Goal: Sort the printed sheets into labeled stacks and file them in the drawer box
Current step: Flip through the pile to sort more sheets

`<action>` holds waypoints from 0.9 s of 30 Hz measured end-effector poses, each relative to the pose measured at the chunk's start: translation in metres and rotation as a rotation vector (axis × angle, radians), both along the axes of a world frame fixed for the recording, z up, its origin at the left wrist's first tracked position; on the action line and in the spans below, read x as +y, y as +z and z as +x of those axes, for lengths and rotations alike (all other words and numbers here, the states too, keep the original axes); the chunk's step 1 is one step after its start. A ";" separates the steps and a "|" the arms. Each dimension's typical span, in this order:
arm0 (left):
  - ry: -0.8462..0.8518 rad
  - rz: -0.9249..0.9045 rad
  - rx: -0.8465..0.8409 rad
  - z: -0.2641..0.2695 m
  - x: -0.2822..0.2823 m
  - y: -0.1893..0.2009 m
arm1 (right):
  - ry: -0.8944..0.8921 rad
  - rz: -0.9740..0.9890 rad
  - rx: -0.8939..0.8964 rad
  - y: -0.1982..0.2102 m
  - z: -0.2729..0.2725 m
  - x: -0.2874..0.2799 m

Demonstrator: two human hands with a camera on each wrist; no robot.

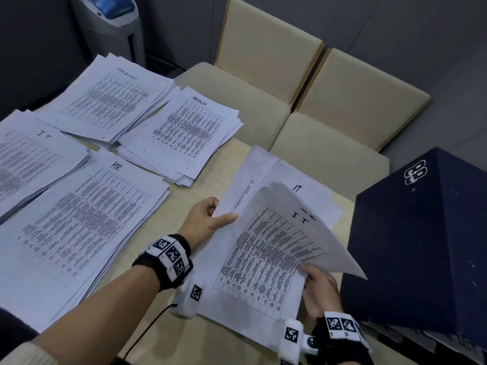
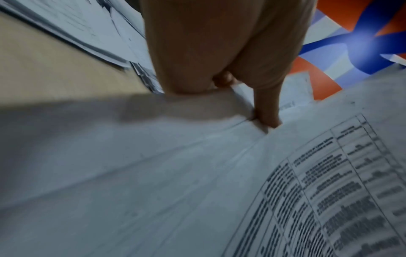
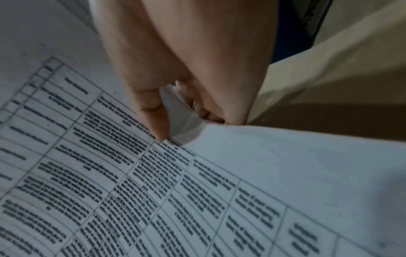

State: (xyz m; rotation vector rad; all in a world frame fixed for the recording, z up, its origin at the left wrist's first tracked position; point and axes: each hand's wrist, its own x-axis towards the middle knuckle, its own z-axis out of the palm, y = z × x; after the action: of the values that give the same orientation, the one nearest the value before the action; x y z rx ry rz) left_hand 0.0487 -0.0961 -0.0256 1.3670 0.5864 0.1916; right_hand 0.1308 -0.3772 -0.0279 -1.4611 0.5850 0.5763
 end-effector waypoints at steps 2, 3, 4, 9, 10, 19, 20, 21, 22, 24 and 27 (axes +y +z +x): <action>0.021 0.125 0.047 0.001 0.003 -0.004 | -0.008 0.026 -0.040 0.001 -0.001 -0.001; 0.029 0.160 0.062 0.001 0.005 -0.004 | -0.026 0.041 -0.071 0.001 -0.002 -0.001; 0.031 0.164 0.076 0.001 0.006 -0.005 | -0.042 0.059 -0.108 0.002 -0.003 -0.001; 0.073 0.056 0.157 0.002 0.003 -0.006 | -0.012 0.055 -0.127 0.001 -0.003 -0.004; 0.059 0.033 0.142 0.000 0.002 -0.005 | 0.004 0.042 -0.119 0.004 -0.003 -0.004; -0.187 -0.132 0.052 -0.005 -0.014 0.007 | 0.029 -0.027 -0.134 0.004 -0.003 -0.004; -0.208 -0.120 0.115 -0.005 -0.013 0.007 | 0.020 -0.012 -0.132 0.004 -0.004 -0.003; -0.210 -0.106 0.189 -0.004 -0.011 0.009 | 0.027 -0.006 -0.153 0.006 -0.005 0.000; -0.193 -0.104 0.235 -0.003 -0.010 0.012 | 0.027 0.006 -0.166 0.008 -0.005 0.004; -0.120 -0.048 0.252 -0.001 -0.005 0.009 | 0.024 0.008 -0.185 0.012 -0.006 0.013; -0.027 0.434 0.428 0.002 0.009 -0.010 | -0.057 -0.006 -0.192 0.012 -0.007 0.019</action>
State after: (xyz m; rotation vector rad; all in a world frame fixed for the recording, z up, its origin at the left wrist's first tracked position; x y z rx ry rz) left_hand 0.0506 -0.0874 -0.0351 1.8557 0.9181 -0.0013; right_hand 0.1241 -0.3584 -0.0158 -1.4816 0.4760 0.3844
